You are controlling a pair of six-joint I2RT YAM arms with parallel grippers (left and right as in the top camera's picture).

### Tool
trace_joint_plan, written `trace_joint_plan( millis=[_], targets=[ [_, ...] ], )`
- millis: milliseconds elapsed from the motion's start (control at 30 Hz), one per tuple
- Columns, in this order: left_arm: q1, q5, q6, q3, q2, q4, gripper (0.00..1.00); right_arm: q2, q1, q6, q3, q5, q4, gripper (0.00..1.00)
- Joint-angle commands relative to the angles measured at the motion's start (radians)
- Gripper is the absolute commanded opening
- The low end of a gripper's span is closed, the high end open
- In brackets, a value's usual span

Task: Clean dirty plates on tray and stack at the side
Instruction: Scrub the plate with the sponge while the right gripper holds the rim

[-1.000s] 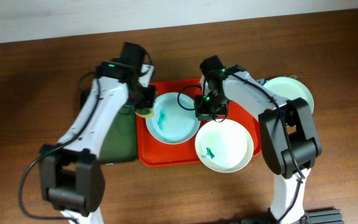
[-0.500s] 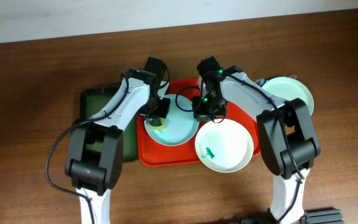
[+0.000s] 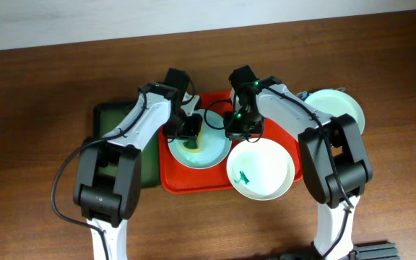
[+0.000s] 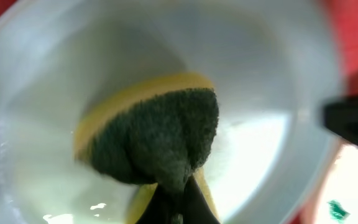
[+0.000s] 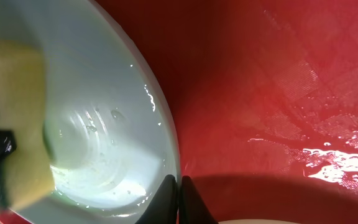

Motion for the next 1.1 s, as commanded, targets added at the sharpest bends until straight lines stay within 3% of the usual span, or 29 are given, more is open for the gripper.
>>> trace_joint_plan(
  millis=[0,133,467,533,667,767,833,967,1067],
  targets=[
    [-0.01,0.039,-0.01,0.106,-0.024,-0.029,0.0,-0.002,0.008,-0.01,-0.006,0.002,0.003,0.04],
    [-0.01,-0.237,-0.01,0.125,-0.027,-0.078,0.0,-0.002,0.008,-0.01,-0.006,0.002,0.006,0.04],
    [-0.011,-0.278,-0.036,-0.09,-0.025,0.074,0.0,-0.002,0.008,-0.01,-0.006,0.002,0.011,0.04],
    [-0.011,-0.168,-0.039,-0.12,-0.025,0.077,0.0,-0.002,0.008,-0.01,-0.006,0.002,0.011,0.04],
    [-0.01,0.207,-0.039,-0.122,-0.025,0.129,0.0,-0.002,0.008,-0.01,-0.006,0.002,0.01,0.04],
    [-0.007,0.275,-0.039,-0.096,-0.027,0.165,0.0,-0.002,0.008,-0.01,-0.006,0.002,0.01,0.04],
    [0.003,0.219,-0.039,-0.043,-0.043,0.145,0.0,-0.002,0.008,-0.01,-0.006,0.002,0.01,0.04],
    [0.019,-0.108,-0.043,0.026,-0.083,0.016,0.0,-0.002,0.008,-0.01,-0.006,0.002,0.011,0.04],
    [0.014,-0.227,-0.043,0.014,-0.079,-0.082,0.0,-0.002,0.008,-0.01,-0.006,0.002,0.018,0.04]
  ],
)
